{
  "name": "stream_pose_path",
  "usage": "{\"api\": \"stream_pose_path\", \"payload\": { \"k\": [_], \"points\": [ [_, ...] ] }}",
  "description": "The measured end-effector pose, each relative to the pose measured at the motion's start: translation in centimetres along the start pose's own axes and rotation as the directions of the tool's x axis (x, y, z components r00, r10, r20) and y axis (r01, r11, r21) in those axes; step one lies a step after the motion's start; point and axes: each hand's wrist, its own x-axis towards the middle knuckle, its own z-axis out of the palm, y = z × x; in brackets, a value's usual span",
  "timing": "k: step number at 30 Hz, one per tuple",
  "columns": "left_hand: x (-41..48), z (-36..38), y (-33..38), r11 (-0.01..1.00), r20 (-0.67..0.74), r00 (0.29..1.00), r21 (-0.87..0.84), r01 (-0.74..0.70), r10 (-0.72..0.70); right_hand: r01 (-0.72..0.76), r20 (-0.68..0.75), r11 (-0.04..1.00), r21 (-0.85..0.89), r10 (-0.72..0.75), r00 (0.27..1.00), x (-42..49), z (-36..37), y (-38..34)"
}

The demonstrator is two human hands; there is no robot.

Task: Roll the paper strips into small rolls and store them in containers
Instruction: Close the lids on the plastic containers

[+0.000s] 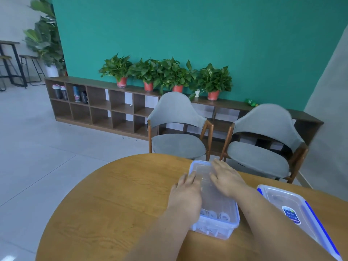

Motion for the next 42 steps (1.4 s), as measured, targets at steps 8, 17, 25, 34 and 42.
{"api": "stream_pose_path", "payload": {
  "k": [8,17,25,34,42],
  "points": [
    [0.1,0.8,-0.6,0.992,0.023,1.000,-0.123,0.011,-0.008,-0.051,-0.019,0.998,0.037,0.052,0.998,0.3,0.9,-0.5],
    [0.2,1.0,-0.4,0.994,-0.021,0.999,-0.099,0.039,-0.042,-0.077,-0.017,0.991,0.106,0.079,0.997,0.9,0.4,-0.7],
    [0.1,1.2,-0.2,0.997,-0.046,0.998,-0.055,0.050,-0.052,-0.091,0.002,0.986,0.139,0.092,0.996,1.5,0.1,-0.6],
    [0.2,0.7,0.0,0.999,-0.016,0.999,0.029,0.042,-0.042,-0.079,-0.015,0.994,0.072,0.080,0.997,1.5,0.5,-0.6],
    [0.1,-0.5,0.9,0.989,0.039,0.999,0.143,0.023,-0.029,-0.160,-0.115,0.983,0.092,0.170,0.979,-3.0,1.1,-1.1]
  ]
}}
